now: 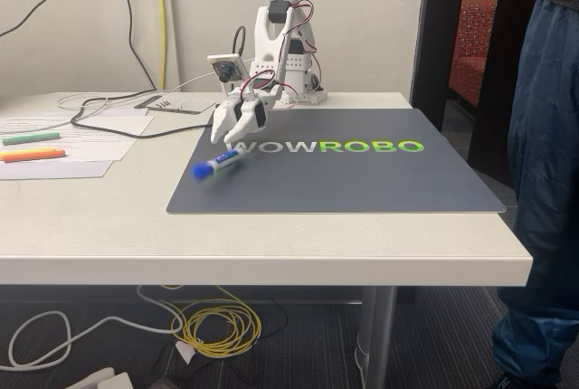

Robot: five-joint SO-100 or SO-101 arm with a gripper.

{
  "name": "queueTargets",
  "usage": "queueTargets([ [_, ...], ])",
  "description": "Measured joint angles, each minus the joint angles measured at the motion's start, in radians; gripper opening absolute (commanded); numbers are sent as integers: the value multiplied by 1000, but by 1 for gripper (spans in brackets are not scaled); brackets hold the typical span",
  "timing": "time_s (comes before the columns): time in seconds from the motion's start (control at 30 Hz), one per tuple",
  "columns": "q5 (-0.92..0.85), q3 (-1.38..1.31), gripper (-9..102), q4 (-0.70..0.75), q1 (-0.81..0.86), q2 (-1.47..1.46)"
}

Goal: Pick up the blue marker.

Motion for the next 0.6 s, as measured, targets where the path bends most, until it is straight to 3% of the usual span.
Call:
queueTargets([
  [0.13, 0, 17, 7, -20, 0, -2],
  [0.43, -6, 75, 28, -34, 2, 0],
  [0.6, -58, 75, 31, 81, 6, 43],
])
